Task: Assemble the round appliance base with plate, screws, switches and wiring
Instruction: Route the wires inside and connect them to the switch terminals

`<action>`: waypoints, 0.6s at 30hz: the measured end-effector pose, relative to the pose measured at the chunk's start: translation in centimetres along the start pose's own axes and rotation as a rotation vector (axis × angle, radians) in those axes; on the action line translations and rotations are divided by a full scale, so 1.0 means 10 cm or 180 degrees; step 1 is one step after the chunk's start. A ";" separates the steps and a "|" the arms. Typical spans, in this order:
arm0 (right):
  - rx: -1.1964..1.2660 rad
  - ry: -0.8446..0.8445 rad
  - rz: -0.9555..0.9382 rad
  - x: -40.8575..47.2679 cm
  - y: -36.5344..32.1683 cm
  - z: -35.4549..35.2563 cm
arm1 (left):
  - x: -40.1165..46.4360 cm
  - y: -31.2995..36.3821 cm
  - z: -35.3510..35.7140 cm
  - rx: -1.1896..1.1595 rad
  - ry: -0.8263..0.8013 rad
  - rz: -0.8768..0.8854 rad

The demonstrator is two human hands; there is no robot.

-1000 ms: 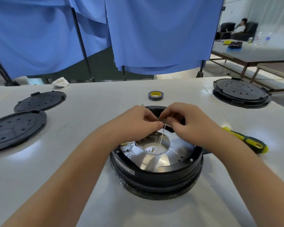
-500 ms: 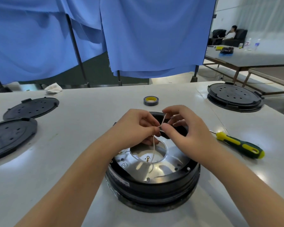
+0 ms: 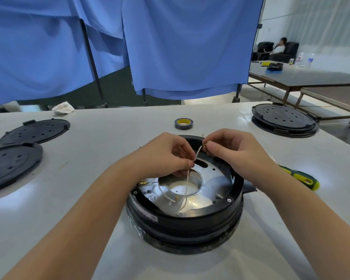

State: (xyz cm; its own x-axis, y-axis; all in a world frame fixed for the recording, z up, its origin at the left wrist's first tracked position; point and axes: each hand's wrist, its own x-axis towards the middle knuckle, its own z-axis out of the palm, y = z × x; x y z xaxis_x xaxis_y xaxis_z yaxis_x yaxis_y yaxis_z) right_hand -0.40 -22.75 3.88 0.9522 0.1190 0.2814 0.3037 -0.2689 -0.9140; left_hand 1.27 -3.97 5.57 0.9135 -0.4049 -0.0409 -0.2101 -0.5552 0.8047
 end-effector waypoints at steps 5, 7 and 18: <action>-0.0145 -0.0093 -0.0092 0.00 0.01 0.00 | 0.00 0.04 0.02 -0.0356 -0.0196 -0.0078; -0.0095 -0.0072 -0.0126 0.00 0.02 -0.02 | 0.00 0.05 0.02 -0.0818 -0.0317 -0.0161; -0.1212 0.0720 -0.0313 0.08 0.21 -0.04 | 0.02 0.02 0.23 -0.0287 0.0106 0.0221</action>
State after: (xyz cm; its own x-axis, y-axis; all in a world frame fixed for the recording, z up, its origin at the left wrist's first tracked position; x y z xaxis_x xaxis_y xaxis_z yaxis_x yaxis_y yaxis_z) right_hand 1.07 -23.57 2.28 0.8886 -0.0389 0.4569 0.3433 -0.6043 -0.7190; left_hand 0.60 -5.88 4.37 0.9092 -0.4149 0.0354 -0.2425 -0.4584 0.8550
